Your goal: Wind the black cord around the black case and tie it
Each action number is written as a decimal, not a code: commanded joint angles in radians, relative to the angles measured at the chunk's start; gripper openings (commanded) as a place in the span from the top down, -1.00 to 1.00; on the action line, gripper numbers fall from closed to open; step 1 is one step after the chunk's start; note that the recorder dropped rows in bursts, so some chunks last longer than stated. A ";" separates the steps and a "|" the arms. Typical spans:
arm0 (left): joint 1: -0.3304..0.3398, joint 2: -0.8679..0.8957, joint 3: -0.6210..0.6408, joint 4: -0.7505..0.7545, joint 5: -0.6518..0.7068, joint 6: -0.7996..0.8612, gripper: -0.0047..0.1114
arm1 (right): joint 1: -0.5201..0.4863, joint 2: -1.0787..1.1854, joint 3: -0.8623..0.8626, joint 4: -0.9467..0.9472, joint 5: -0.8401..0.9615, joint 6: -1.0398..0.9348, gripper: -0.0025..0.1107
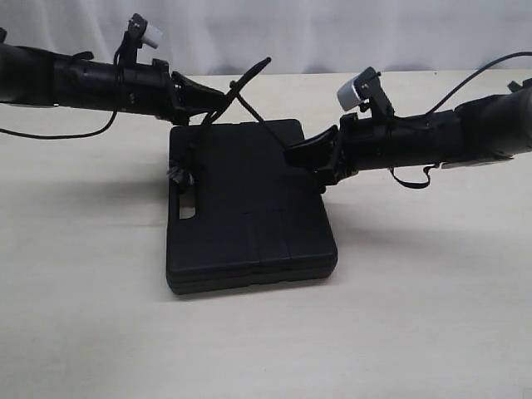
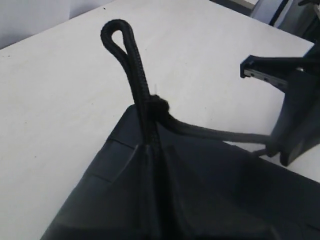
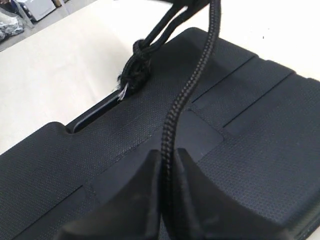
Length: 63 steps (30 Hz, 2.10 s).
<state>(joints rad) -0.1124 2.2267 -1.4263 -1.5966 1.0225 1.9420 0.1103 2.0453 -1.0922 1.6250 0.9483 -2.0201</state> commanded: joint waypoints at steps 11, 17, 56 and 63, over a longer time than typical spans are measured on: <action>-0.028 -0.001 -0.007 0.094 0.125 0.034 0.92 | -0.002 -0.008 0.000 0.119 0.098 -0.070 0.89; -0.028 -0.001 -0.007 0.140 0.199 0.075 0.92 | -0.002 -0.008 -0.013 0.119 0.099 -0.095 0.89; -0.039 -0.001 -0.007 0.096 0.199 0.120 0.92 | 0.096 0.038 -0.117 0.119 -0.259 -0.067 0.89; -0.039 -0.001 -0.007 0.084 0.046 0.068 0.92 | 0.096 -0.036 -0.117 0.001 -0.360 0.076 0.89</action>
<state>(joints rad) -0.1511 2.2299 -1.4263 -1.4885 1.1259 2.0402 0.2029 2.0350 -1.2064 1.6966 0.6349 -2.0167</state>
